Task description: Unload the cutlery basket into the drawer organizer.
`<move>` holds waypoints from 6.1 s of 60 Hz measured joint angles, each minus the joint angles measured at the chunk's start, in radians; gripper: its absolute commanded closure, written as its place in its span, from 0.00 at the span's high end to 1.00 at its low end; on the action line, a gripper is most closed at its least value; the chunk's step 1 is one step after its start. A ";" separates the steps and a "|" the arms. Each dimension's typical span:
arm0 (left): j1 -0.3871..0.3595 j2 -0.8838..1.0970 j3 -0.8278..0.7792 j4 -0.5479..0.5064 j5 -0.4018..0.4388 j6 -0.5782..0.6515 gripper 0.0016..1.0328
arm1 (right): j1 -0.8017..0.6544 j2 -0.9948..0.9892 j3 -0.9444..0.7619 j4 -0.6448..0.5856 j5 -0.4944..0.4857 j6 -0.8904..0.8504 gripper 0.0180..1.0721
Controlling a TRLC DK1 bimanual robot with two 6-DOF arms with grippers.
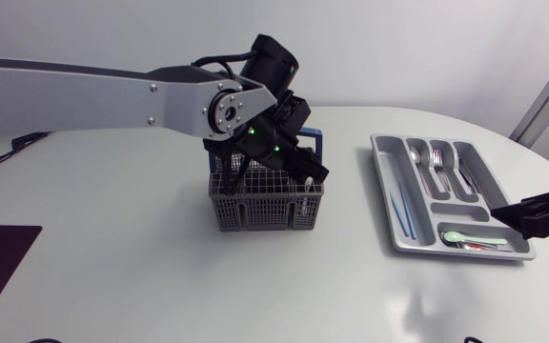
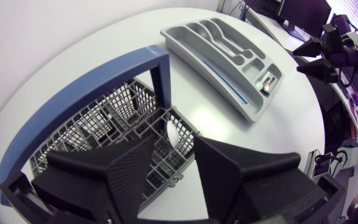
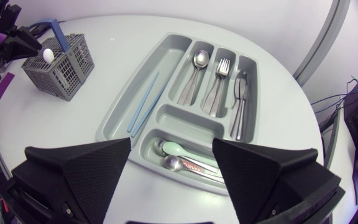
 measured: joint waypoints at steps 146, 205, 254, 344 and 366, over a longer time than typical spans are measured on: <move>0.032 -0.204 -0.028 0.089 0.255 -0.103 0.03 | 0.167 -0.222 -0.019 -0.044 -0.095 0.022 0.90; 0.163 -0.510 -0.385 -0.023 0.579 0.275 0.03 | 0.758 -0.240 0.029 -0.042 -0.183 0.091 0.95; 0.212 -0.550 -0.465 -0.192 0.835 0.473 0.03 | 1.147 -0.169 0.025 -0.069 -0.129 0.042 0.89; 0.134 -0.398 -0.306 -0.200 0.849 0.438 0.95 | 1.212 -0.021 -0.011 0.030 -0.073 0.025 0.08; 0.154 -0.396 -0.301 0.005 0.519 0.243 0.95 | 0.694 -0.074 -0.054 -0.051 -0.013 -0.230 0.08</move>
